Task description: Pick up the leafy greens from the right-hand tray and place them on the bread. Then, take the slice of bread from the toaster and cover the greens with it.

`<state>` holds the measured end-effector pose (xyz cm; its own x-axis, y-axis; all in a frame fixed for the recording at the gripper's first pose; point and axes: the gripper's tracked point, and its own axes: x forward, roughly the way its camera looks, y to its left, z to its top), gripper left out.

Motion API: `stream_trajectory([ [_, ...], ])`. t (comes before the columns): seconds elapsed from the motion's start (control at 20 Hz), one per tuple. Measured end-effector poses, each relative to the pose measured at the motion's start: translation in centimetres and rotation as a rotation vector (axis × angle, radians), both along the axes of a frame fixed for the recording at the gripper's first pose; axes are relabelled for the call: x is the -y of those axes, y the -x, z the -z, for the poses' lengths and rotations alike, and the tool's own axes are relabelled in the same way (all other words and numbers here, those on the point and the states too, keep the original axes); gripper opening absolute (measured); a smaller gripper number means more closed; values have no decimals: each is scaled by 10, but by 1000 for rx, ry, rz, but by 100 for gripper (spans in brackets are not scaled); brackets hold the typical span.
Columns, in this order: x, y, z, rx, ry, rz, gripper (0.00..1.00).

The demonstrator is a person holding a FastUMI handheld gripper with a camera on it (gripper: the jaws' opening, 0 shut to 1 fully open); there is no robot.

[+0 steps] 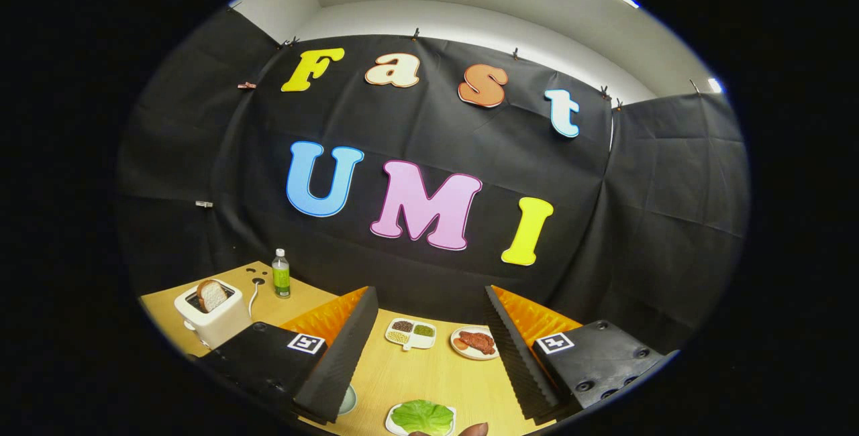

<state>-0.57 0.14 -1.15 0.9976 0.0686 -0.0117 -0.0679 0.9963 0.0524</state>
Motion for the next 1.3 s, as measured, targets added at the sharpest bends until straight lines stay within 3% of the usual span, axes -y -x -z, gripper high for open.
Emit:
stream_trajectory([
  [0.3, 5, -7, 73, -140, -12, -95, 98],
  [0.85, -12, -5, 318, -578, 49, -266, 96],
  [1.05, -21, -2, 375, -704, -13, -281, 84],
  [1.3, -30, 1, 431, -833, -18, -298, 77],
])
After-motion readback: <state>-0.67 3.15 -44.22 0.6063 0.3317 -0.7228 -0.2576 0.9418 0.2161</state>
